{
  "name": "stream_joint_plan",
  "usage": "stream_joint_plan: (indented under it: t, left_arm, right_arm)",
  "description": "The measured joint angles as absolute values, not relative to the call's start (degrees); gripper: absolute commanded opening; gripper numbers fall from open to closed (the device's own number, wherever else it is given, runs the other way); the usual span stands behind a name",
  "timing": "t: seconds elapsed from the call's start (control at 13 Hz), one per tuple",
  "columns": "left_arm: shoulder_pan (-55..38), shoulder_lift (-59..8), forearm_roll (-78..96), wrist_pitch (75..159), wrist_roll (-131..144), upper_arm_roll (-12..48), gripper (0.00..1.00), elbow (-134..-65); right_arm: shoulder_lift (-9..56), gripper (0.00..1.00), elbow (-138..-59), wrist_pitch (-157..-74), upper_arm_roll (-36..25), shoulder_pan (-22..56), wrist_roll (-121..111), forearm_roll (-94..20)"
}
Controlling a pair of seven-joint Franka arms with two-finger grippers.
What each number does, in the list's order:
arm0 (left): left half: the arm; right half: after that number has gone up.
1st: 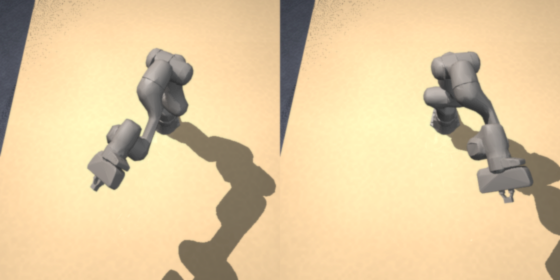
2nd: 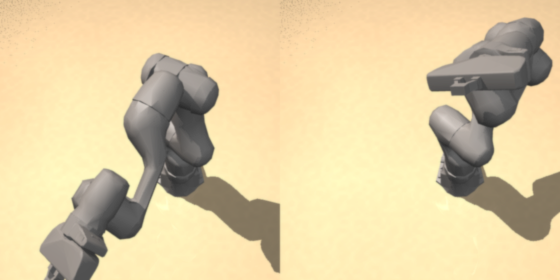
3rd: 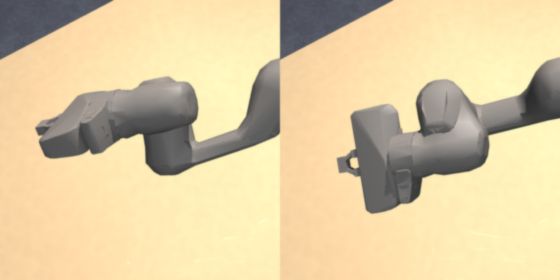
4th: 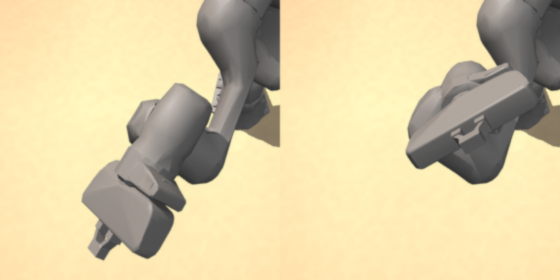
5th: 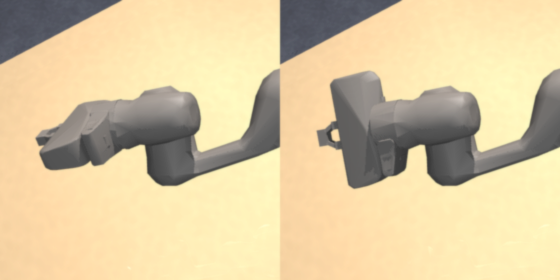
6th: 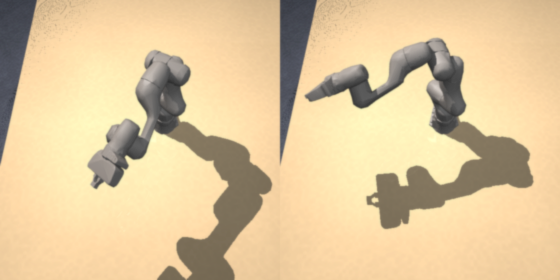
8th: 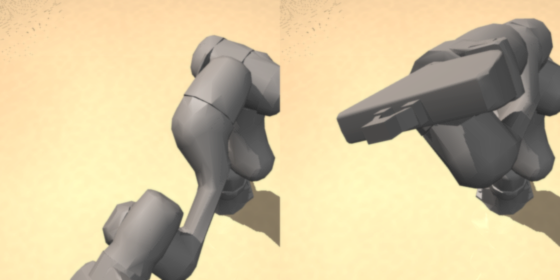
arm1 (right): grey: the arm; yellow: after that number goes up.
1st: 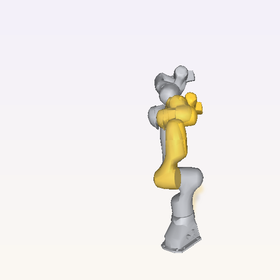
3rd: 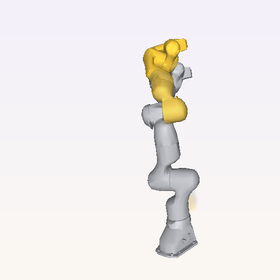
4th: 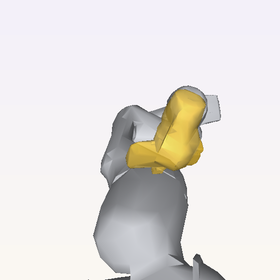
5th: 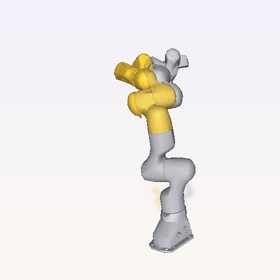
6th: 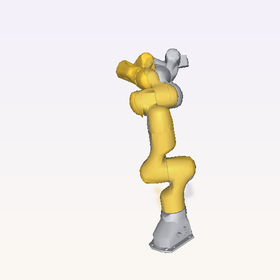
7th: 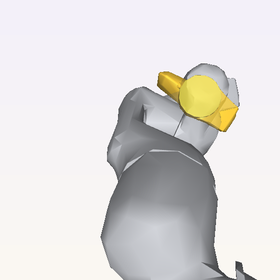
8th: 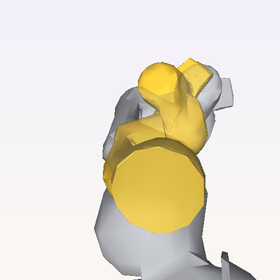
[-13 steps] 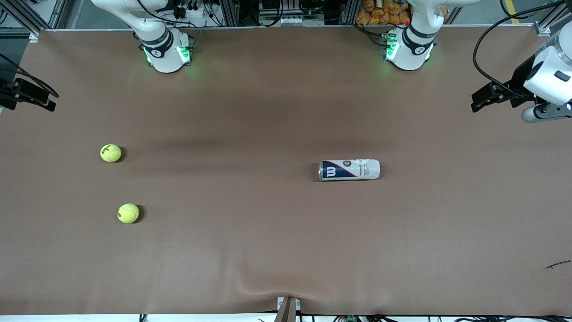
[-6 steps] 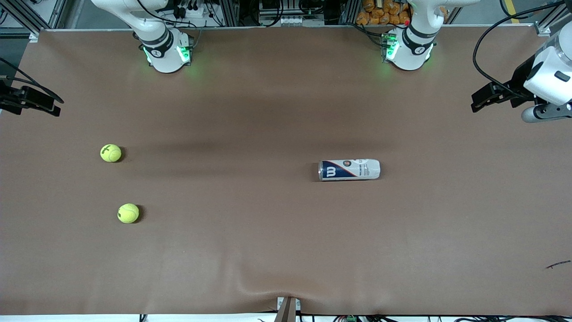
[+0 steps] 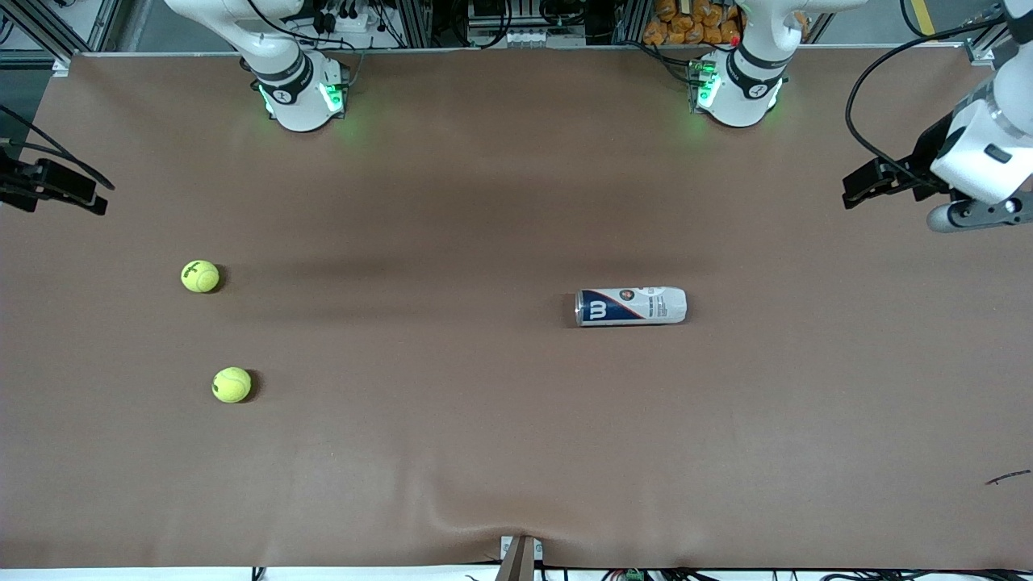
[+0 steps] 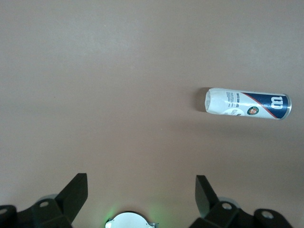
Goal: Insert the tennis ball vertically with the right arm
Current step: 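Reach the right gripper to a tennis ball while the left gripper reaches the can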
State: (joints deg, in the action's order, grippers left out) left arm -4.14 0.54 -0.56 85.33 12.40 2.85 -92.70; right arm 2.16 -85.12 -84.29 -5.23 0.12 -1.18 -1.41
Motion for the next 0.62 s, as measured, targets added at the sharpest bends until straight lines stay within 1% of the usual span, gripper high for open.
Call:
stream_joint_plan:
  t: [0.15,0.31,0.46,0.62]
  left_arm:
    - [-5.9,-0.6,-2.5,85.4,12.2,3.2,1.00,-92.8]
    - [-8.7,-2.2,-5.8,85.5,12.2,4.8,1.00,-93.2]
    - [-11.8,-4.7,-7.7,85.5,12.3,6.8,1.00,-93.9]
    - [-14.1,-7.8,-8.6,85.7,12.3,8.0,1.00,-94.8]
  right_arm:
    - [3.7,1.00,-85.2,-88.0,-5.2,0.1,-1.2,-1.4]
    - [6.2,1.00,-85.2,-90.6,-5.1,0.2,-1.2,-1.6]
    - [9.7,1.00,-85.3,-91.7,-5.0,1.3,-1.2,-2.4]
    - [14.3,1.00,-85.4,-96.3,-4.8,2.7,-1.1,-2.8]
